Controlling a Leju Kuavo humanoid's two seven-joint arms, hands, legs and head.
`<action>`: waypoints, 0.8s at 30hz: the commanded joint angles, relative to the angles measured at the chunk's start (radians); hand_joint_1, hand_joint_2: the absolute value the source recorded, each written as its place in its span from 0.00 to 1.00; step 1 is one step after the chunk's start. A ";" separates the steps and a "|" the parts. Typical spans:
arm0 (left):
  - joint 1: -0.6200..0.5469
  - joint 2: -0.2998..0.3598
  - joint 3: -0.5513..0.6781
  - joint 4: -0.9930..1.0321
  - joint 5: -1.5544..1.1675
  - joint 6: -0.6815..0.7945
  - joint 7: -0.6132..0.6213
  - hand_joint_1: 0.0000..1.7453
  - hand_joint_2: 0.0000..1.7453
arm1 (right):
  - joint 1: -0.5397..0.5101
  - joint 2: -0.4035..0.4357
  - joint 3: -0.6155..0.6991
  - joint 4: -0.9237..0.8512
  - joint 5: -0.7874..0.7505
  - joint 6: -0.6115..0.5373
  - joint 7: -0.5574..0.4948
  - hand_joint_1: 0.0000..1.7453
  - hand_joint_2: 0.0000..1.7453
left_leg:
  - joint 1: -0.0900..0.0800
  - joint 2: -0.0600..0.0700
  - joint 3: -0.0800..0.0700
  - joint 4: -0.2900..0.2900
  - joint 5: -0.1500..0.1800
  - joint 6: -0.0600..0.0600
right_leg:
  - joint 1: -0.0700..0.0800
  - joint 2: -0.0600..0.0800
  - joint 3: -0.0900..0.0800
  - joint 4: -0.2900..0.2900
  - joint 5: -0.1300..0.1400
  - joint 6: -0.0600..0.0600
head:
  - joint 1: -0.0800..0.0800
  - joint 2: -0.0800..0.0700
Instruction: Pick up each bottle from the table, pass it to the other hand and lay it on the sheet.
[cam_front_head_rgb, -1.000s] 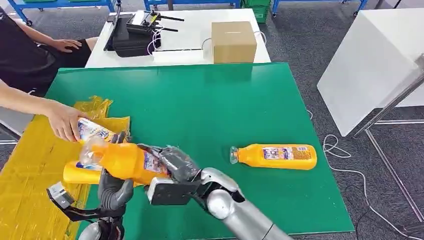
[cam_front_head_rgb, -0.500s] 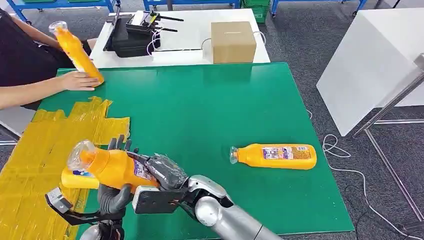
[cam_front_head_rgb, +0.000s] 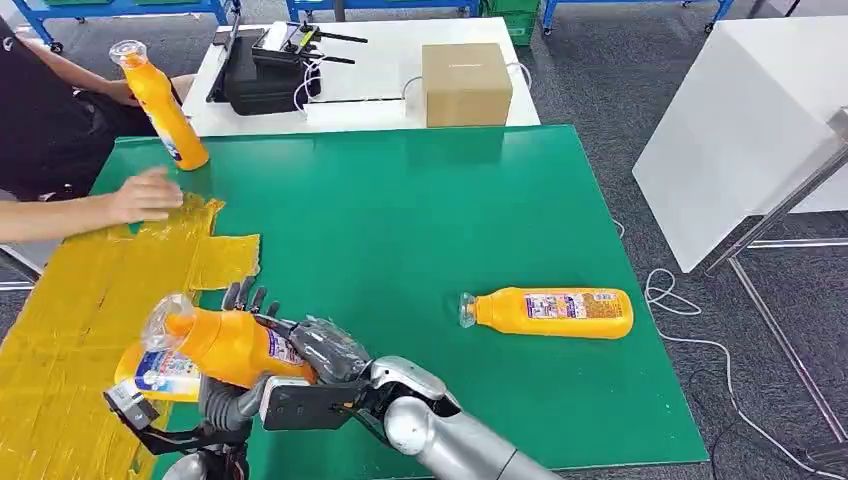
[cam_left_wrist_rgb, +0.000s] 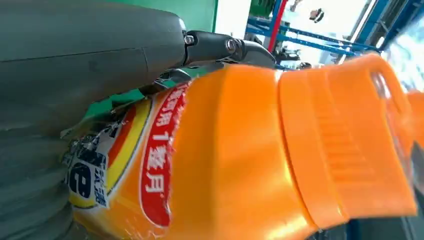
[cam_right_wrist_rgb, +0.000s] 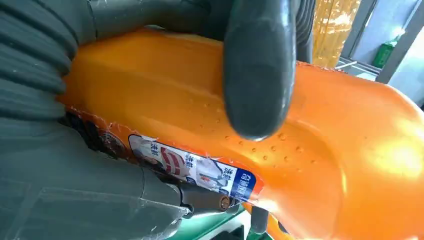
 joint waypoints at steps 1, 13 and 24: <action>-0.077 0.000 -0.019 0.059 -0.007 0.018 0.011 0.00 1.00 | 0.005 0.005 0.099 0.058 0.010 0.009 -0.016 1.00 1.00 | 0.003 -0.003 0.005 -0.003 -0.001 -0.001 | 0.003 -0.004 0.007 -0.004 -0.001 0.001 | 0.000 0.000; -0.082 0.021 -0.054 0.059 -0.084 0.044 0.004 1.00 1.00 | -0.001 0.008 0.094 0.070 0.010 0.014 -0.016 1.00 1.00 | 0.001 -0.003 0.002 -0.001 0.000 -0.001 | 0.001 -0.003 0.003 -0.002 -0.001 0.001 | 0.000 0.000; -0.098 0.029 -0.069 0.092 -0.094 0.039 0.003 1.00 1.00 | -0.007 0.009 0.095 0.084 0.010 0.017 -0.019 1.00 1.00 | 0.001 -0.004 0.003 -0.002 0.000 -0.001 | 0.001 -0.004 0.004 -0.003 0.000 0.001 | 0.000 0.000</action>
